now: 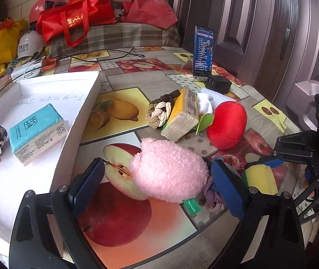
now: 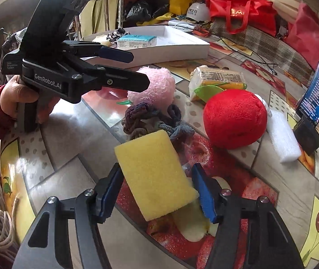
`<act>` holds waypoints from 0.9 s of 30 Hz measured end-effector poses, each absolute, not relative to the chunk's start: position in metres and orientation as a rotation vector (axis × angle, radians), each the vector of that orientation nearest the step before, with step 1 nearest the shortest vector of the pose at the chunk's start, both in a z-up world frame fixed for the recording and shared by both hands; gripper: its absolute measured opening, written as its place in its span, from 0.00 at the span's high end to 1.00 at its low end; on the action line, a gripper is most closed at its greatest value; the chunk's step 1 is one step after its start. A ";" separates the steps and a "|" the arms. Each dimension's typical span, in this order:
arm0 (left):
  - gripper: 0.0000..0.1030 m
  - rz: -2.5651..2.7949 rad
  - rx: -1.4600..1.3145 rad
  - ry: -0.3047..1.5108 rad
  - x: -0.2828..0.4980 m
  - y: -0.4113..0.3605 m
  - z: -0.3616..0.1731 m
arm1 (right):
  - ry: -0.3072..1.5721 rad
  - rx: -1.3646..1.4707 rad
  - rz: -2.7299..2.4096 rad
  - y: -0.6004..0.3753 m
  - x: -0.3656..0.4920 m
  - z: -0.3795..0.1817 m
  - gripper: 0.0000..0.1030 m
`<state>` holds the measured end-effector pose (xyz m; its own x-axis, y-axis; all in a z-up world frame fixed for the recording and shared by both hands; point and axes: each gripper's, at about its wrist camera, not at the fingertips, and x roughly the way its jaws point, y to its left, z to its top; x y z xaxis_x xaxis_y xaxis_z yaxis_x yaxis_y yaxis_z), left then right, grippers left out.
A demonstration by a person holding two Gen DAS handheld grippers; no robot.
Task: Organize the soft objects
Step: 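Grasp the yellow sponge with the right gripper while the left grasps the pink fluffy ball, then carry the sponge and pink ball into the white tray and open both grippers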
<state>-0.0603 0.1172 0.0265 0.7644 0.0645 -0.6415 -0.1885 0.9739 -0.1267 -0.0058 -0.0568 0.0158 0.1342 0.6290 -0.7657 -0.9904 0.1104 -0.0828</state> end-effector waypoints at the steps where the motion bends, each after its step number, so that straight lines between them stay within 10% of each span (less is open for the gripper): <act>1: 0.10 0.133 -0.187 0.707 -0.055 0.116 0.024 | 0.650 -0.684 1.319 -0.059 -0.004 0.017 0.56; 8: 0.37 0.113 -0.183 0.792 -0.037 0.111 0.013 | 0.644 -0.485 1.265 -0.086 0.023 0.034 0.58; 27: 0.38 0.280 -0.020 0.367 -0.114 0.104 0.058 | 0.400 -0.143 1.112 -0.099 0.019 0.064 0.59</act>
